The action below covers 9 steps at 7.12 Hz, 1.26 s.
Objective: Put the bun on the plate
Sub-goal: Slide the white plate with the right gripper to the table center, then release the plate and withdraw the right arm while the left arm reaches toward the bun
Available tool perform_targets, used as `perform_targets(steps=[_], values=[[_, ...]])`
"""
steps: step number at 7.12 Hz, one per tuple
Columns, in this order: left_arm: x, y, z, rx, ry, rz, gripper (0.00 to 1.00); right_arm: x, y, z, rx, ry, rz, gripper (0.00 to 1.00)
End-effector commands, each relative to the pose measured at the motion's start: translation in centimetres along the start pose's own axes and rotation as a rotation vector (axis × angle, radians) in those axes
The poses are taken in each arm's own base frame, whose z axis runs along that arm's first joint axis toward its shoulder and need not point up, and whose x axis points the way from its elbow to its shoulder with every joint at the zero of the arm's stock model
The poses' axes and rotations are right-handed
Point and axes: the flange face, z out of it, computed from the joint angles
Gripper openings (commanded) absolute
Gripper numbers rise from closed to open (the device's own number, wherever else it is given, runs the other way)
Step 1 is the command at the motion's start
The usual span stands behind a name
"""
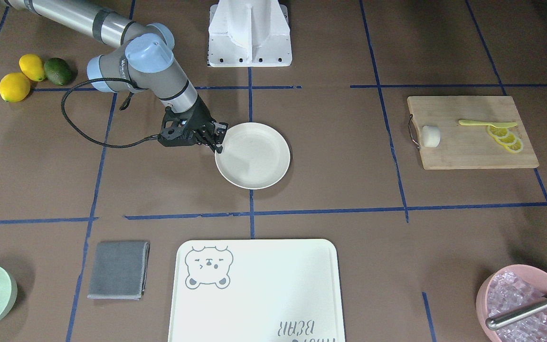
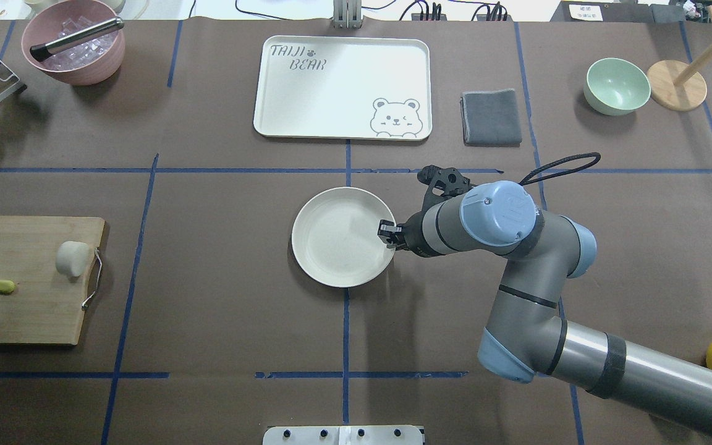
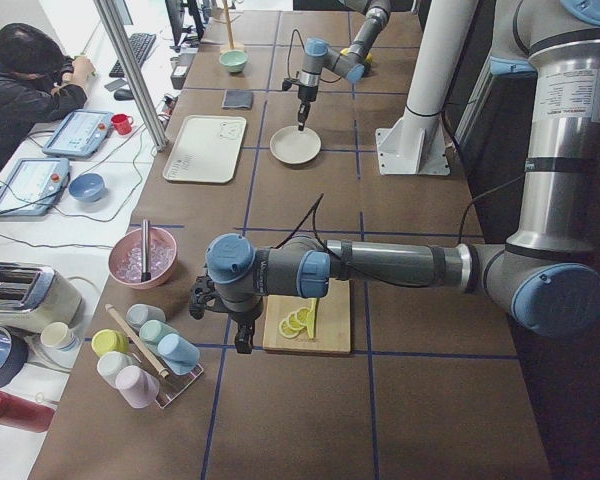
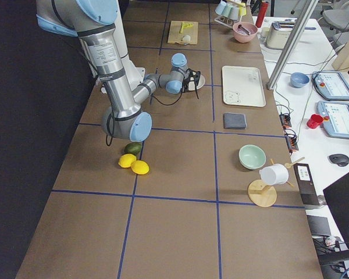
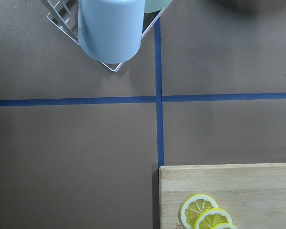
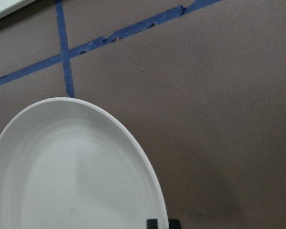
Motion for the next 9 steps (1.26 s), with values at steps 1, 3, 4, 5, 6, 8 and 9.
perform_targets(steps=[1,3,4,5,6,8,9], values=[[0.5,-0.1,-0.4,0.008,-0.001,0.011,1.0,-0.1,-1.1,-1.0,0.0,-0.01,0.006,0.99],[5.2,-0.7,-3.3,0.066,0.006,-0.048,1.0,0.3,-4.4,-4.1,-0.024,-0.01,0.04,1.0],[11.2,0.1,-3.1,0.06,0.022,-0.065,1.0,-0.1,-5.3,-6.2,-0.025,0.028,0.052,1.0],[17.9,1.2,-2.8,0.046,0.045,-0.085,1.0,0.1,-6.2,-8.0,-0.014,0.081,0.0,1.0],[24.1,2.5,-2.2,0.06,0.007,-0.11,1.0,1.0,-7.7,-9.8,-0.005,0.151,-0.103,1.0],[29.9,4.9,2.3,0.091,-0.037,-0.097,1.0,4.2,-11.1,-13.3,-0.005,0.237,-0.276,1.0],[31.1,6.1,4.2,0.133,-0.019,-0.085,1.0,7.3,-13.8,-15.6,-0.038,0.227,-0.283,1.0]])
